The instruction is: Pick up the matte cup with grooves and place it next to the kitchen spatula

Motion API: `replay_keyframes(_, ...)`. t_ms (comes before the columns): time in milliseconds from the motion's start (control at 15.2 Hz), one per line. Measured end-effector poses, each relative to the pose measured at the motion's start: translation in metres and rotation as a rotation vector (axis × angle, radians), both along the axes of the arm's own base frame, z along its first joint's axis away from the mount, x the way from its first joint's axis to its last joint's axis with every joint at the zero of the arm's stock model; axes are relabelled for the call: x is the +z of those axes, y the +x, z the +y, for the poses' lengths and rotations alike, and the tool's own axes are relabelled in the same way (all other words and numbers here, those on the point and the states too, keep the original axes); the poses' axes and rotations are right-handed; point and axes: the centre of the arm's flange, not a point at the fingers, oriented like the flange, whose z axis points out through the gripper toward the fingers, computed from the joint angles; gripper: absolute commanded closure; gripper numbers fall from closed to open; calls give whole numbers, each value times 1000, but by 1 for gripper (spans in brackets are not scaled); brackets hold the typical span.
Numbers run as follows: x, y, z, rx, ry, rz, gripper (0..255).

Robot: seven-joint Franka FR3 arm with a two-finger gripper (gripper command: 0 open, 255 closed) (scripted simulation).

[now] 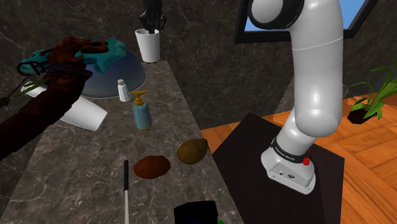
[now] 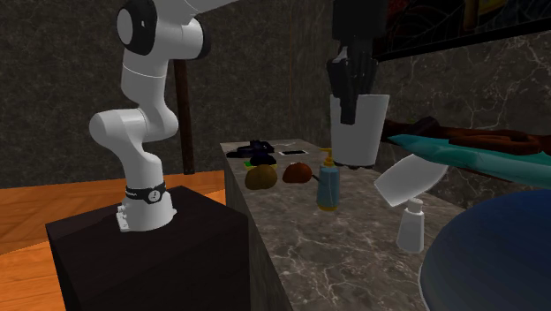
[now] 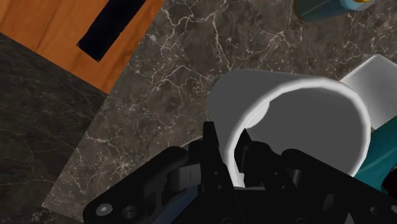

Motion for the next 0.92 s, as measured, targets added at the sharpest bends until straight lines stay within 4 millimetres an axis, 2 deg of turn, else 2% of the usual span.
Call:
replay_keyframes(330,3,-49,30,1,0,-1,255)
replay_keyframes(924,3,-154,85,1,0,0,255)
